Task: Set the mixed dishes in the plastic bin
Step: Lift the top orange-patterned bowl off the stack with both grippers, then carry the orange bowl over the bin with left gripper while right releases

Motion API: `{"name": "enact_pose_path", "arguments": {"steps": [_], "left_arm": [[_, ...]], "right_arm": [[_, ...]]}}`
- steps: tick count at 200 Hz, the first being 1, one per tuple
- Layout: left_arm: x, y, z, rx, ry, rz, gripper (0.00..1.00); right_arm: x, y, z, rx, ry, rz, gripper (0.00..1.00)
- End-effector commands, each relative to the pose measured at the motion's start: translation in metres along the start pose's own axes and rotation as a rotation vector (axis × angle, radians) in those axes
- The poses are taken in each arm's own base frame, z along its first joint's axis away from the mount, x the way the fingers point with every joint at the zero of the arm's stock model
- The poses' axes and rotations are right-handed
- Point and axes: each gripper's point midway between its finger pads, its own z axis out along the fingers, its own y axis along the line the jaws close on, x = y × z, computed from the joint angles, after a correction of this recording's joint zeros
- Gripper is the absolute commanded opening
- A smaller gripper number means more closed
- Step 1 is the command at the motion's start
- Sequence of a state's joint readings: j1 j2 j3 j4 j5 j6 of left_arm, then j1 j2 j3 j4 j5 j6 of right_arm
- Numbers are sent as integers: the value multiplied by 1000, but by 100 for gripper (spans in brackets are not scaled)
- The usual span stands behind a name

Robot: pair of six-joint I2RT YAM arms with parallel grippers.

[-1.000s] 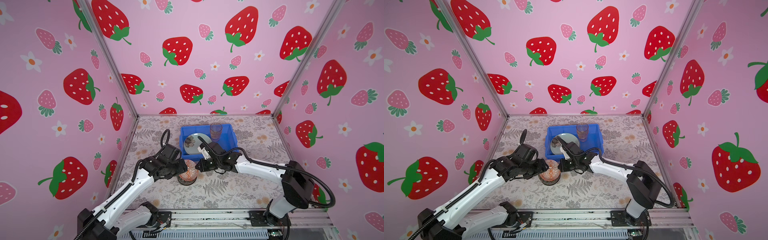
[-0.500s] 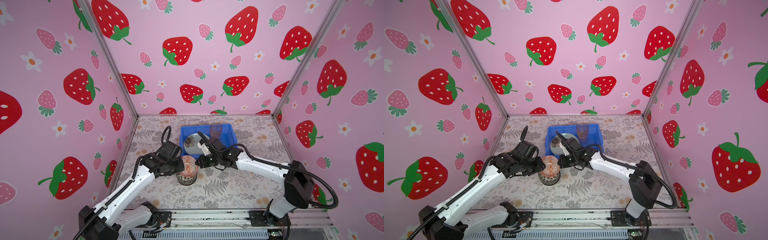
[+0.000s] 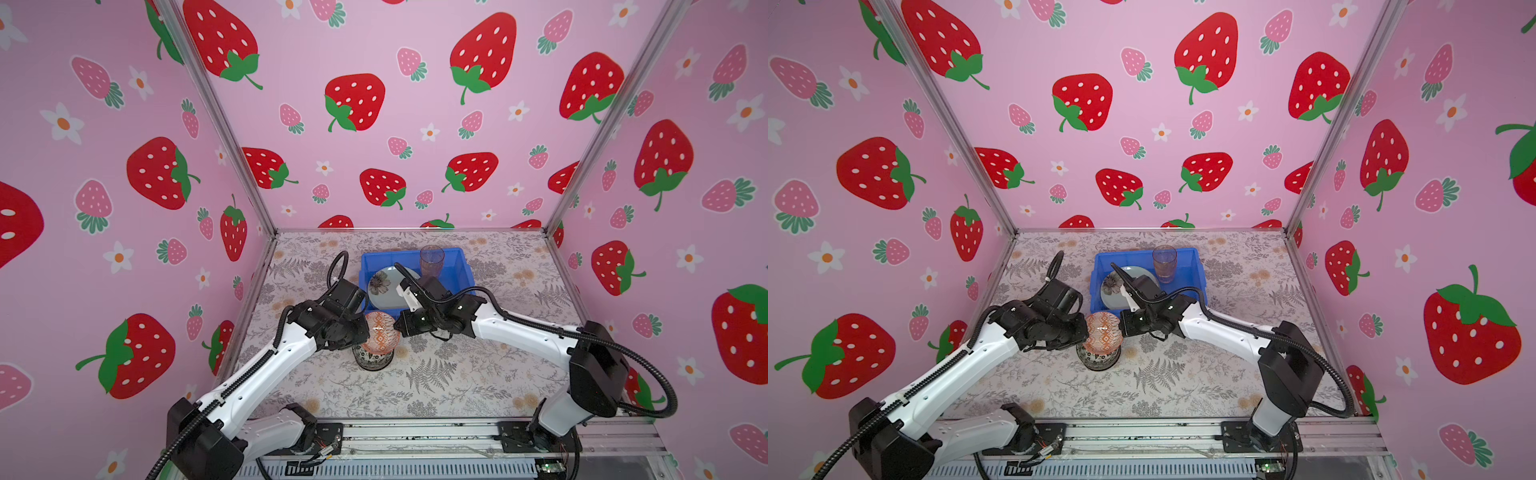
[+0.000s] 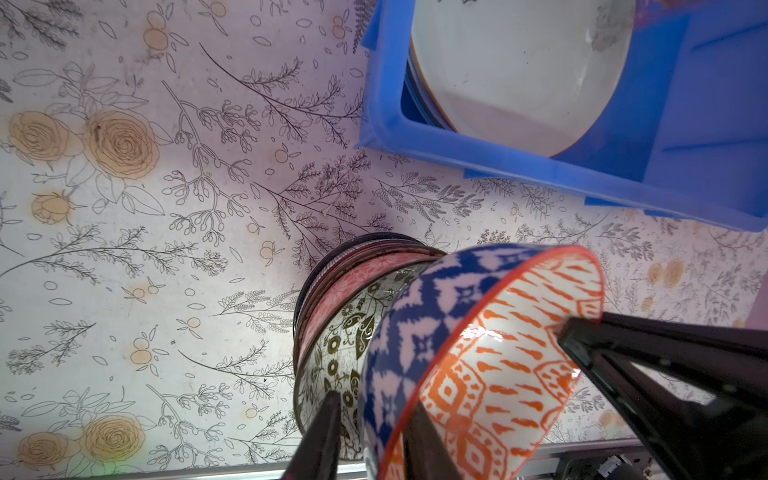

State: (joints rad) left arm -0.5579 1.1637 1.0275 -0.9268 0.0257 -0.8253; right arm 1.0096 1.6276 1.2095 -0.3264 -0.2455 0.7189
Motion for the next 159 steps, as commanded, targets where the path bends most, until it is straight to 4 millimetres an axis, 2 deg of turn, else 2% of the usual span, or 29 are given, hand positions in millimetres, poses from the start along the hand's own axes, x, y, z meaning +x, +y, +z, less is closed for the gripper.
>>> {"name": "enact_pose_path", "arguments": {"steps": [1, 60, 138, 143, 159], "left_arm": [[-6, 1, -6, -27, -16, 7, 28], [-7, 0, -3, -47, -6, 15, 27], [-9, -3, -6, -64, -16, 24, 7], [-9, -3, -6, -63, -16, 25, 2], [-9, -4, -6, -61, -16, 21, 0]], "right_arm": [[-27, 19, -21, -40, -87, -27, 7], [-31, 24, -24, -50, -97, -36, 7], [-33, 26, -29, -49, -111, -47, 8], [-34, 27, -29, -50, -115, -46, 8], [-35, 29, -31, -57, -120, -49, 11]]}}
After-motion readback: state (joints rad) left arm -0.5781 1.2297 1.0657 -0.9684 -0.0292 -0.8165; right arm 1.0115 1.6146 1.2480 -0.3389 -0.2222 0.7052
